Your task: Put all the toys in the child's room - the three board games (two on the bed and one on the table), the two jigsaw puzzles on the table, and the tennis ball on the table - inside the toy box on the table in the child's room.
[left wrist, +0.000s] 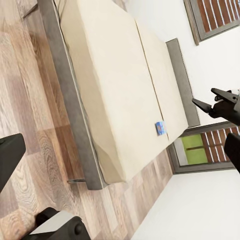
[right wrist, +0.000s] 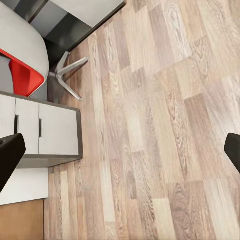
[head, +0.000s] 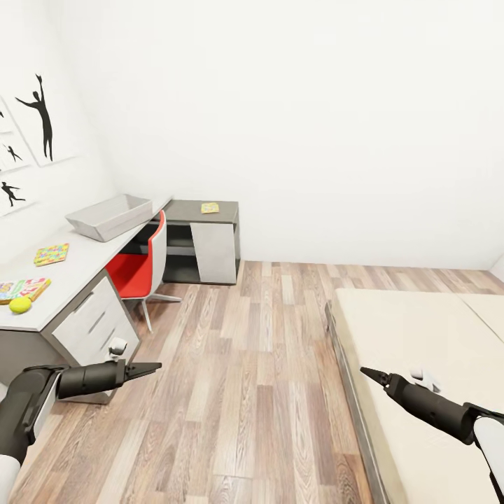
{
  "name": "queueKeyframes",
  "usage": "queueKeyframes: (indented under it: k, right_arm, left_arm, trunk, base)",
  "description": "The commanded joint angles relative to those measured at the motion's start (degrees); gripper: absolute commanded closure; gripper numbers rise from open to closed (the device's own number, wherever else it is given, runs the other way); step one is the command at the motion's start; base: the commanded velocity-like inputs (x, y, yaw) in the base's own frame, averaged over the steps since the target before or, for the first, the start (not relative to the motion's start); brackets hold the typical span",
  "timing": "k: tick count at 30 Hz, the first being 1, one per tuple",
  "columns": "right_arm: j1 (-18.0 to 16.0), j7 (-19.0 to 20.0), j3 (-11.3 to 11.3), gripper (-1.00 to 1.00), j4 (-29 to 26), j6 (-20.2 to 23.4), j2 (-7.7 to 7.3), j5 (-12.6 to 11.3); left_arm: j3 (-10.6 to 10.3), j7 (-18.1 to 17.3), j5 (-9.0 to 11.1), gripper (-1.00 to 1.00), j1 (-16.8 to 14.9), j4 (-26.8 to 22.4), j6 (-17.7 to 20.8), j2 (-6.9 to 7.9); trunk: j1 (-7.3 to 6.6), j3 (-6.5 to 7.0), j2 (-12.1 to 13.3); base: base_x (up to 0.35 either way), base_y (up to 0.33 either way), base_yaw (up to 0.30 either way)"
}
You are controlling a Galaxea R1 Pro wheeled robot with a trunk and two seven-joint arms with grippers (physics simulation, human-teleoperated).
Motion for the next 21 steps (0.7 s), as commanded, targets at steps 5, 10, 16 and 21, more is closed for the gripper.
queueKeyframes:
  k: [5, 10, 16, 21]
  right_arm:
    - [-0.1, 0.6, -0.1, -1.00, 0.0, 0.3, 0.01, 0.6]
    - [-0.1, 0.6, -0.1, -1.00, 0.0, 0.3, 0.01, 0.6]
    - [-0.1, 0.6, -0.1, -1.00, 0.0, 0.3, 0.01, 0.6]
    - [-0.1, 0.6, -0.1, -1.00, 0.0, 0.3, 0.01, 0.6]
  left_arm:
    - [0.0, -0.2, 0.0, -1.00, 0.0, 0.0, 0.6, 0.01]
    - [0.0, -0.2, 0.0, -1.00, 0.0, 0.0, 0.6, 0.01]
    - [0.0, -0.2, 0.0, -1.00, -0.1, 0.0, 0.6, 0.01]
    - [0.0, -0.2, 0.0, -1.00, -0.1, 0.0, 0.6, 0.01]
  trunk:
    - [0.03, -0.04, -0.1]
    - [0.03, -0.01, -0.1]
    - [0.03, 0.01, -0.1]
    - [0.03, 0.02, -0.1]
  base:
    - [0.000, 0.000, -0.078]
    - [0.000, 0.000, -0.039]
    - [0.000, 0.000, -0.012]
    - [0.000, 0.000, -0.011]
